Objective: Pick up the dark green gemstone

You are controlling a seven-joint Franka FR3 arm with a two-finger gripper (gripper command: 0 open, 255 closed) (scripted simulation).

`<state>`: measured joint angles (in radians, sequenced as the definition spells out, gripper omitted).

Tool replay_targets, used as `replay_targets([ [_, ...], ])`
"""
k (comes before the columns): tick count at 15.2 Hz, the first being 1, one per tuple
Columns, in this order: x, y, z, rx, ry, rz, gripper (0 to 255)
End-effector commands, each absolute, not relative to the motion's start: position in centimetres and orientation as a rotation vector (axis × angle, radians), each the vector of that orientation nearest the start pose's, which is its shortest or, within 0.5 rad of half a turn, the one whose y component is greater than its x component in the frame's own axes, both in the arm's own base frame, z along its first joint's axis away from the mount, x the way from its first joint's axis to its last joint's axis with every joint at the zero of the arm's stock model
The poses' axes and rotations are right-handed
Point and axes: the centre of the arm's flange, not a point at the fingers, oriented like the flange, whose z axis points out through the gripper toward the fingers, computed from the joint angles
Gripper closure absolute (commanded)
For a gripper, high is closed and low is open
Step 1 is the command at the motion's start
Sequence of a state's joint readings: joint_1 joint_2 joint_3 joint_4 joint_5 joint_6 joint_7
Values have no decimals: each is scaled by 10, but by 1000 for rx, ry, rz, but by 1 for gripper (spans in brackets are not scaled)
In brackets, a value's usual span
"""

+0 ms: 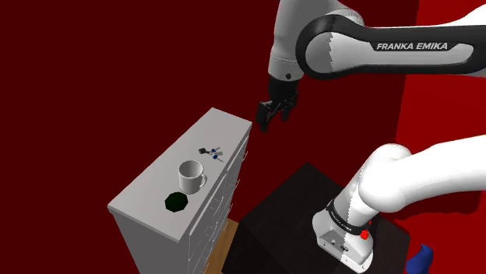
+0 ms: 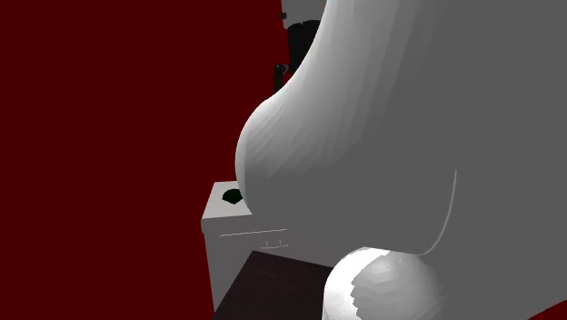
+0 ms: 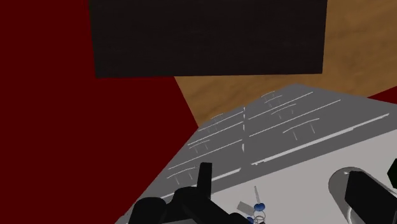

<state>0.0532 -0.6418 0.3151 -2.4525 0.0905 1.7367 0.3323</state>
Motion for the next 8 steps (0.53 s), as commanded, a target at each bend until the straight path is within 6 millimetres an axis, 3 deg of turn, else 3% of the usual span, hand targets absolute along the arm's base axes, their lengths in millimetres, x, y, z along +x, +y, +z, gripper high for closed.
replay_targets([
  [1,332,168,483,-3271,98,95,0],
  [8,352,242,424,-3308,137,89,0],
])
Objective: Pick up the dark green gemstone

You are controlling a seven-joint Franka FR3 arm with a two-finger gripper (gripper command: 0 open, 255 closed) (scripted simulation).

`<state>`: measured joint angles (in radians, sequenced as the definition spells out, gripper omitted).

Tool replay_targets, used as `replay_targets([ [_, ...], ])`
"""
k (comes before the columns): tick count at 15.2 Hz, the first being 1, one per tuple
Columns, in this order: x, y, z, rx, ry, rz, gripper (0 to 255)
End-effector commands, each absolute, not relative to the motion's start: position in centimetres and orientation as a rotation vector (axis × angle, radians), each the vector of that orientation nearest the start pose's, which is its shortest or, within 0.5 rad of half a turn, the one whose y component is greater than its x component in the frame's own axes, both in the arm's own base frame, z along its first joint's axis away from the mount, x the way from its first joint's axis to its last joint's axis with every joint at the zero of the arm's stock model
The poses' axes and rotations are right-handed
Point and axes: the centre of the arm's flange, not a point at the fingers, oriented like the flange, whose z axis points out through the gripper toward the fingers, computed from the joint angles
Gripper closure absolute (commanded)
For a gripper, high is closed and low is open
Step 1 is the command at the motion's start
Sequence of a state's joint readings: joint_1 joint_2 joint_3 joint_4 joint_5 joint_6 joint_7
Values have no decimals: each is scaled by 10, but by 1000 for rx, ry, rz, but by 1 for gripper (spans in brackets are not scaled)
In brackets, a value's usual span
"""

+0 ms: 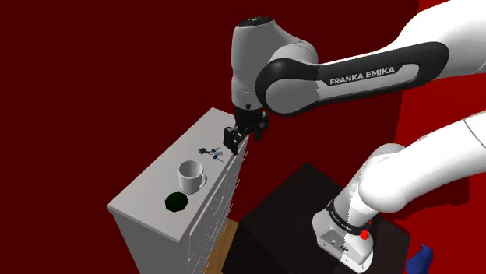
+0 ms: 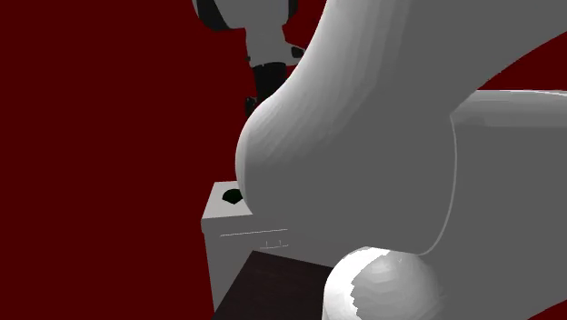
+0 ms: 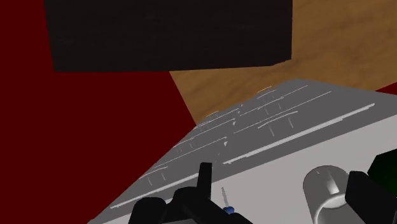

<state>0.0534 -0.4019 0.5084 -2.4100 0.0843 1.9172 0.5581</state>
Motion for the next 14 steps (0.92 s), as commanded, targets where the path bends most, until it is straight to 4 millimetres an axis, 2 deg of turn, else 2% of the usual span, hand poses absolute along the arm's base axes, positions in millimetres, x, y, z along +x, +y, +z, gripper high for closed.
replay_targets([
  [1,355,252,415,-3313,143,89,0],
  [14,398,381,296,-3379,217,79,0],
])
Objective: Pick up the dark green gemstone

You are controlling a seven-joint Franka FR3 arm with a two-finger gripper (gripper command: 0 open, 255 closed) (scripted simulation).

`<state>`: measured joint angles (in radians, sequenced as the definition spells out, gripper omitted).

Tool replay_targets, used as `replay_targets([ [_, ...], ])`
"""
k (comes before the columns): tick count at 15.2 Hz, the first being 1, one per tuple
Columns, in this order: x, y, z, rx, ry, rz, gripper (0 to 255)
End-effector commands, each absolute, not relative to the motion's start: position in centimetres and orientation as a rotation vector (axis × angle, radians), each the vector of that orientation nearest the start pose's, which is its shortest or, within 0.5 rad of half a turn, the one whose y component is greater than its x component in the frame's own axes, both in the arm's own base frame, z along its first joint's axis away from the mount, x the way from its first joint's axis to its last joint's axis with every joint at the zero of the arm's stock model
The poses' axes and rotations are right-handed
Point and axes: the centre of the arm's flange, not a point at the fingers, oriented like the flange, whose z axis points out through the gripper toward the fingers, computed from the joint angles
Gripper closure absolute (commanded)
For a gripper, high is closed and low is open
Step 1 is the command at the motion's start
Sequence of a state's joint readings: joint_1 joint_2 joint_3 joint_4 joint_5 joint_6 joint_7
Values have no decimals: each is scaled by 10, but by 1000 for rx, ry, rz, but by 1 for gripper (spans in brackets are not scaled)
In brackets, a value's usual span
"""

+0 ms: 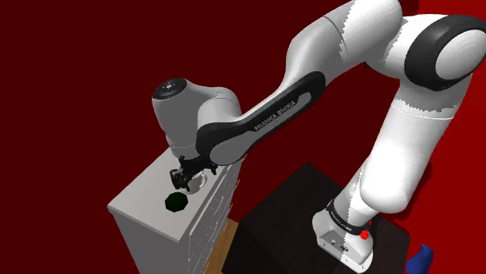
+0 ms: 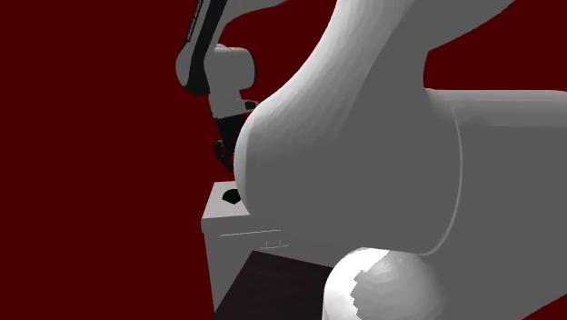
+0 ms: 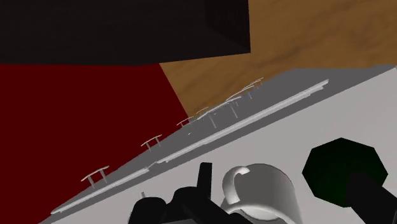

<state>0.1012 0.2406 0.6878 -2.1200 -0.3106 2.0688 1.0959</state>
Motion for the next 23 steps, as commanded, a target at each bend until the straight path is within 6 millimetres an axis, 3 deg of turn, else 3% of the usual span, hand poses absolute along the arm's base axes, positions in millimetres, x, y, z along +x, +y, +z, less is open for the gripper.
replay_targets([
  [1,402,391,287,-3385,223,78,0],
  [7,423,445,231,-3413,257,73,0],
  [16,423,445,191,-3413,257,73,0],
  [17,423,444,191,-3413,257,73,255],
  [23,423,444,192,-3413,257,73,255],
])
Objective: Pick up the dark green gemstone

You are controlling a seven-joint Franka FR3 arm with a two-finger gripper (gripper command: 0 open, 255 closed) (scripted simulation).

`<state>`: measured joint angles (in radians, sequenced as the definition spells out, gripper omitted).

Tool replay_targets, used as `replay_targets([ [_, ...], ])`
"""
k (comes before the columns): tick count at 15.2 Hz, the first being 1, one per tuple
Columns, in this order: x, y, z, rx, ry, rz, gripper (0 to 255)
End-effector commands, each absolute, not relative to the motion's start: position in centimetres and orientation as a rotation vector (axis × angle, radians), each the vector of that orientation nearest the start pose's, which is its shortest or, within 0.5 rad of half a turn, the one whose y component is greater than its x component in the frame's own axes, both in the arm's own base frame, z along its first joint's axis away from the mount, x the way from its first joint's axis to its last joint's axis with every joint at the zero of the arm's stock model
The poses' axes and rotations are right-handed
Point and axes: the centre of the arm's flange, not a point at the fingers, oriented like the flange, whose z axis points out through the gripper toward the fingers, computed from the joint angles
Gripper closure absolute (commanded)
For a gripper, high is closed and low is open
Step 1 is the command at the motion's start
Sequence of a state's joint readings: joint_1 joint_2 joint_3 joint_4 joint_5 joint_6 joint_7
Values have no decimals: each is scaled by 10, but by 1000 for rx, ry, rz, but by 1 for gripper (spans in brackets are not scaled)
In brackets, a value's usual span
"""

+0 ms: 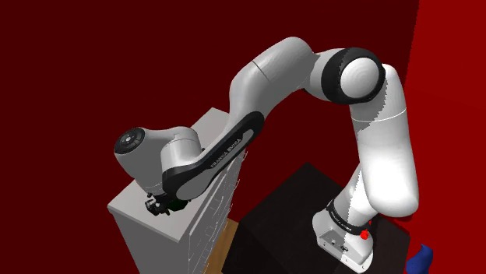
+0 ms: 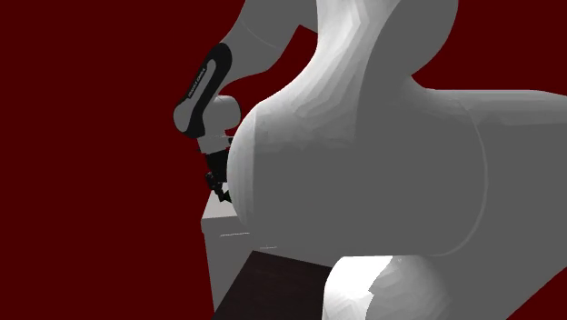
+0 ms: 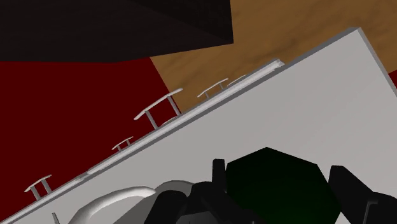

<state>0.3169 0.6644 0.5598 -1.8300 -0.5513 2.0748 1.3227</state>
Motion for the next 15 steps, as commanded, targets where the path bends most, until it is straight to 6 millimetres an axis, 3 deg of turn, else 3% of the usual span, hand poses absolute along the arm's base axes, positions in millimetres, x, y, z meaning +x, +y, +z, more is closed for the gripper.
replay_targets([
  [1,423,444,192,-3413,257,73,255],
  [3,423,445,191,-3413,257,73,255],
  [15,423,445,254,-3413,257,73,255],
])
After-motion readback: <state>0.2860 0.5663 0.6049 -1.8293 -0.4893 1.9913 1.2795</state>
